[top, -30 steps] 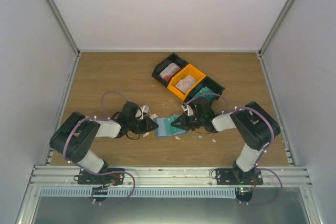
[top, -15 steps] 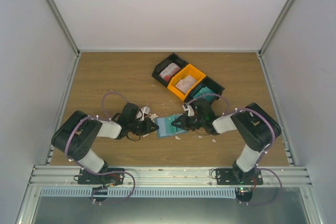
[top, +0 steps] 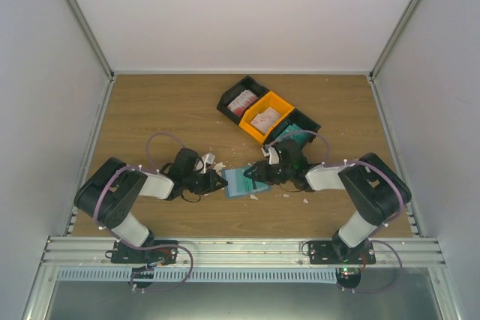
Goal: Put the credit cards into the card holder
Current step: Insert the credit card into the card holder.
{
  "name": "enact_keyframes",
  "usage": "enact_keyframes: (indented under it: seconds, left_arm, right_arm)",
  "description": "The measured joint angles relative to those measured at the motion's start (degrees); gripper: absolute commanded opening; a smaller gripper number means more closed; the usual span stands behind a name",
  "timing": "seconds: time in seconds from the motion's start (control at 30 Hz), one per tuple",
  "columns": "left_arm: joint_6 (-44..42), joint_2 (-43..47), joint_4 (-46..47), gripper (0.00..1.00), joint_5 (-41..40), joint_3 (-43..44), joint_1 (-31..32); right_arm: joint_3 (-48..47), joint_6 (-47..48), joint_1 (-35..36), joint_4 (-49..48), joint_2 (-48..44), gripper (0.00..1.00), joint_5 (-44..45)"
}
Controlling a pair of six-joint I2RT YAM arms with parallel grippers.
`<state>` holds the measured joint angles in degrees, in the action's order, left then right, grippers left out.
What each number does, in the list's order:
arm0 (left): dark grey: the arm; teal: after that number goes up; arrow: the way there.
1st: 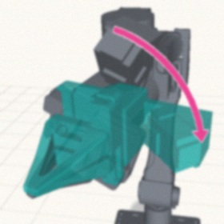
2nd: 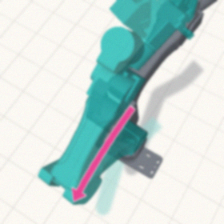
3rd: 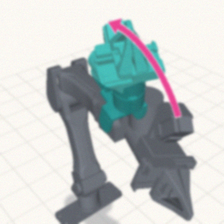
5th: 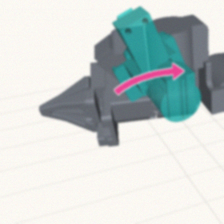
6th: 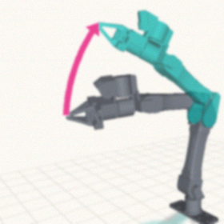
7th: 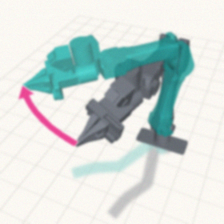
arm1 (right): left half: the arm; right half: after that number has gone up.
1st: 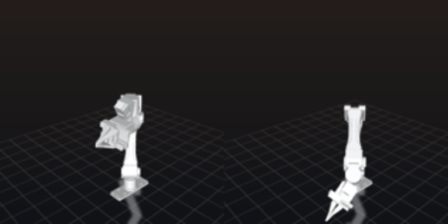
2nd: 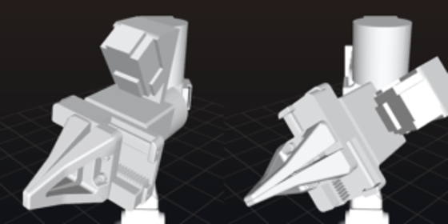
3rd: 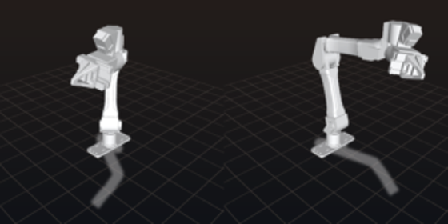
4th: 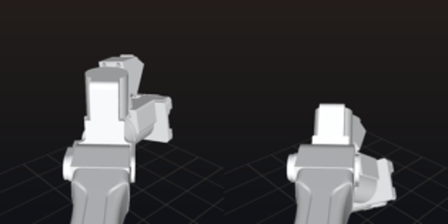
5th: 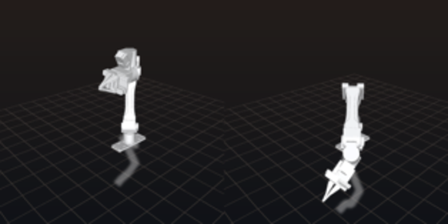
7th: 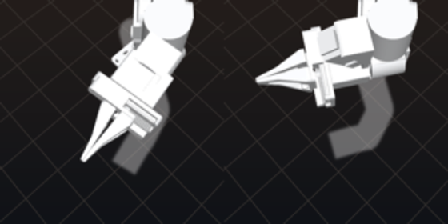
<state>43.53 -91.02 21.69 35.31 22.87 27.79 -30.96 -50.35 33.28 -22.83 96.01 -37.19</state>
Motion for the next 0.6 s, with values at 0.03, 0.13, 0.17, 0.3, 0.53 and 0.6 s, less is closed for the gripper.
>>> enact_keyframes:
  seconds: [0.03, 0.13, 0.17, 0.3, 0.53, 0.6]
  left_arm:
    - [0.0, 0.0, 0.0, 0.08, 0.3, 0.0, 0.0]
    - [-0.3, -0.1, -0.5, 0.09, 1.4, 0.0, 0.6]
    - [-0.4, -0.1, -0.6, 0.09, 1.7, 0.0, 0.9]
    - [-0.5, -0.2, -0.7, 0.09, 2.6, 0.0, 2.0]
    - [-0.5, -0.8, 0.0, 0.08, 3.4, 0.0, 2.4]
    - [-0.4, -0.8, 0.3, 0.08, 3.4, -0.1, 2.6]
  right_arm:
    - [-0.5, 1.1, 0.0, 1.9, -1.4, 0.45, 1.2]
    - [-2.5, 3.6, 0.0, 7.0, -4.1, 0.5, 4.8]
    - [-3.2, 4.3, 0.0, 8.7, -4.6, 0.5, 6.0]
    - [-4.6, 6.5, 0.0, 14.5, -5.7, 0.51, 10.4]
    - [-7.1, 7.1, 2.4, 25.7, -9.2, 0.5, 18.0]
    - [-8.3, 6.6, 4.4, 28.7, -9.8, 0.5, 20.2]
